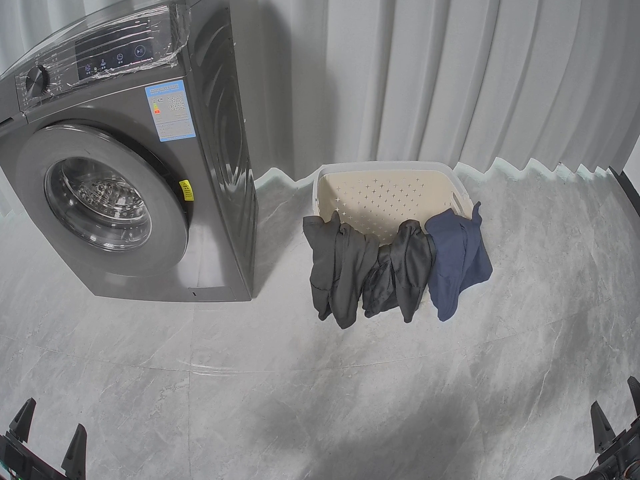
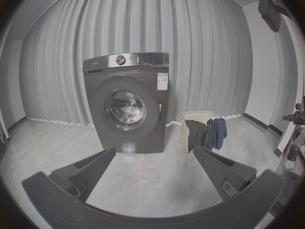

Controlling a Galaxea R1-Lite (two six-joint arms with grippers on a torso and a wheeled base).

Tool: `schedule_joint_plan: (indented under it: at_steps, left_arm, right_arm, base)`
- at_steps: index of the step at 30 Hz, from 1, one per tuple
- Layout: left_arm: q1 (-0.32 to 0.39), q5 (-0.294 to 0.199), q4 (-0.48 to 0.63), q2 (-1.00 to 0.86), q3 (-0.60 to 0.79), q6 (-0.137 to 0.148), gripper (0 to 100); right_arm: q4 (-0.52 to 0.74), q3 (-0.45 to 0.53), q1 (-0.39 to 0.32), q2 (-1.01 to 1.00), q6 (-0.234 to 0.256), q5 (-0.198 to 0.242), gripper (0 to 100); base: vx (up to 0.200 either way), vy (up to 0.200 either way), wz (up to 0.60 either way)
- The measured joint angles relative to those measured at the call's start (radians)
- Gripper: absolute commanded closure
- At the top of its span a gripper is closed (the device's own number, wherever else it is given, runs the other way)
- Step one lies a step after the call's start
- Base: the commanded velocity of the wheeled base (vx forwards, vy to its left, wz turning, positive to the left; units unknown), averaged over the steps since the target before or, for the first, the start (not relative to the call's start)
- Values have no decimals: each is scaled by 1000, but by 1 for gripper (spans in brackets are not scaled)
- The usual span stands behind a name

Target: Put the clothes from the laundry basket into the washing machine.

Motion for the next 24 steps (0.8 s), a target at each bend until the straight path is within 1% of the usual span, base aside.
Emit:
schedule_joint_plan:
  at_steps: [3,15,24]
  left_arm:
    - [0,0,0,0,0,0,0]
    - [0,0,0,0,0,1,0]
    - [0,0,0,0,0,0,0]
  right_arm:
    - [0,0,0,0,0,0,0]
    - [0,0,0,0,0,0,0]
    - [0,0,0,0,0,0,0]
  base:
    - [0,-200,0]
    - [0,0,0]
    - [200,0,0]
